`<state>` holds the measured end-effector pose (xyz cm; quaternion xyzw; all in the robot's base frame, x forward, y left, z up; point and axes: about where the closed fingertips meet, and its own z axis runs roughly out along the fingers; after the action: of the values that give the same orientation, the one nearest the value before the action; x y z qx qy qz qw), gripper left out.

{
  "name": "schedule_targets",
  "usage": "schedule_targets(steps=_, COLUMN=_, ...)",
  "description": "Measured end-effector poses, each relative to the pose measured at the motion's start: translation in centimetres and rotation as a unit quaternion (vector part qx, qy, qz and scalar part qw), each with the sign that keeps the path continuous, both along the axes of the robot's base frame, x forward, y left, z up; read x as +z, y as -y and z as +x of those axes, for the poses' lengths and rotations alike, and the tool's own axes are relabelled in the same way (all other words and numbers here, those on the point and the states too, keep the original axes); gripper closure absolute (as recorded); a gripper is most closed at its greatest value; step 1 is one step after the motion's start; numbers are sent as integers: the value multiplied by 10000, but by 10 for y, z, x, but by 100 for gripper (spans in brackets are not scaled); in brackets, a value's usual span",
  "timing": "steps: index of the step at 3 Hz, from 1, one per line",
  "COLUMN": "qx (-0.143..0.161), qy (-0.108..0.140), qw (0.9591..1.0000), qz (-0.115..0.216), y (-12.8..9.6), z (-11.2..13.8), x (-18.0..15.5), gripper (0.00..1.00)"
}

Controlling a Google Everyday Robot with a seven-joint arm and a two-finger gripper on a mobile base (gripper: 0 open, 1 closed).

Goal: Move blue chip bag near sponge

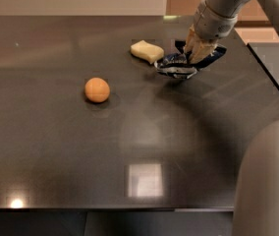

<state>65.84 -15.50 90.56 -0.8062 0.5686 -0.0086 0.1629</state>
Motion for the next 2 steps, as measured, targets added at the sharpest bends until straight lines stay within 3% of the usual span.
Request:
schedule_targets(steps=1, qx=115, qy=290, qw=9995, qz=20, y=-13, z=17, x=8, gripper=100)
schedule_targets(steps=2, qx=114, qy=463, qw=9988, qz=-56, y=-15, z=36, x=7, gripper=84)
